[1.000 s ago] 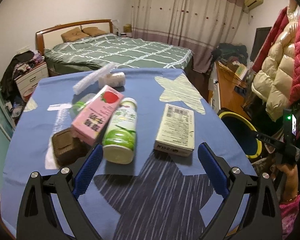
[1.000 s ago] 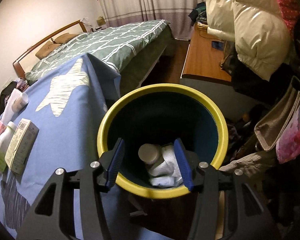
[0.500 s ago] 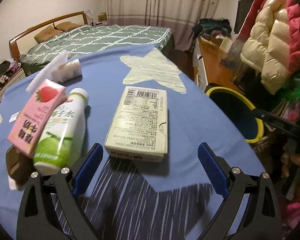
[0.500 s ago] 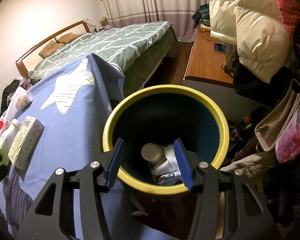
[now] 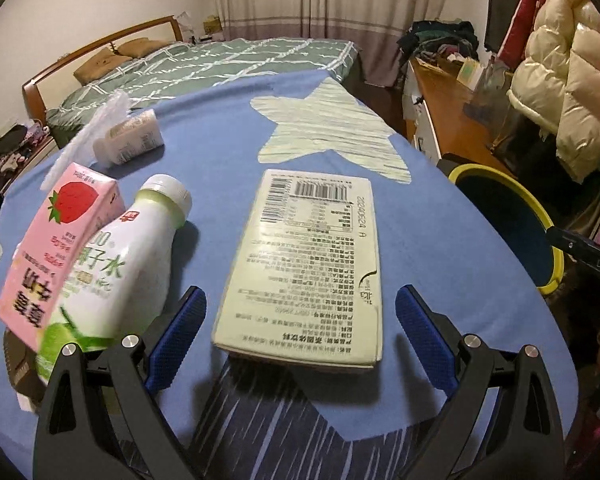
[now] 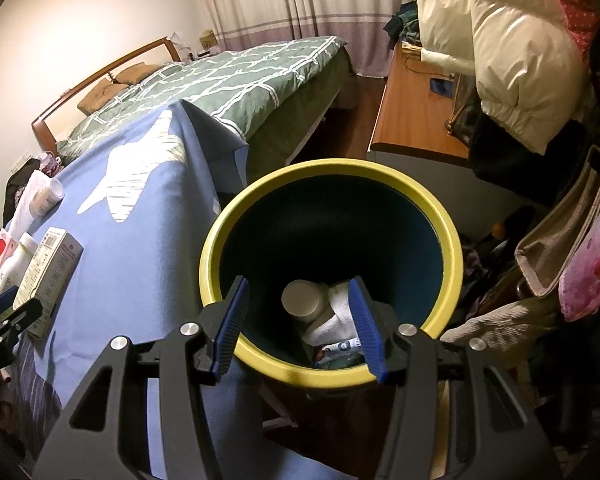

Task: Collect trash
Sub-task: 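Grasp the beige cardboard box with the left tool and lift it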

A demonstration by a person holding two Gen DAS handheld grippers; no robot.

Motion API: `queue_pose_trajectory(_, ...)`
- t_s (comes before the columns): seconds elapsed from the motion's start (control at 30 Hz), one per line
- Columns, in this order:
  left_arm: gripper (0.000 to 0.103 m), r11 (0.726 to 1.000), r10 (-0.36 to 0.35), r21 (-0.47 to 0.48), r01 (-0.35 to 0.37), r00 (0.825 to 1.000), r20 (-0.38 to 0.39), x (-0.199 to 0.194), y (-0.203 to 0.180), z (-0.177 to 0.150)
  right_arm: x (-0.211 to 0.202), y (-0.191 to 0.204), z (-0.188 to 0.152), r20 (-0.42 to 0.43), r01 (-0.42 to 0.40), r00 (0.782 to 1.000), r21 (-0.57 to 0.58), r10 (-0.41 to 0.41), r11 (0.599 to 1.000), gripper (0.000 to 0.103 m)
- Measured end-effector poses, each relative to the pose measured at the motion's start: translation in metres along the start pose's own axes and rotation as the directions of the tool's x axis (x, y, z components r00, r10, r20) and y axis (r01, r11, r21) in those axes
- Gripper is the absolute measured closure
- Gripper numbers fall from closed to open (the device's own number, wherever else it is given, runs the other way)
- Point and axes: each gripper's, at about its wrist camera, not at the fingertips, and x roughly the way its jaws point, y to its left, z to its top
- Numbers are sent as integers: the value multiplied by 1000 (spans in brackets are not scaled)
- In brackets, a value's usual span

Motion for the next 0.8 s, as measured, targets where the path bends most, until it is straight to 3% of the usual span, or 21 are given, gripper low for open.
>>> queue_pose_trajectory(0.17,13,1000,-19,-3,19,999,-31,13,1,-1,0,0,0,-1,0,1000,1,0,1000,53)
queue_pose_trajectory(0.33,31,1000,-22,1,22,999,-29,13,2,-4,0,0,0,-2,-2,1000,1,2,1000,53)
queue_pose_trajectory(0.8,32,998,-57,44,54,997,56,-29,-16,1,-5,1,-5,9,-14,1000,3,14,1000,53)
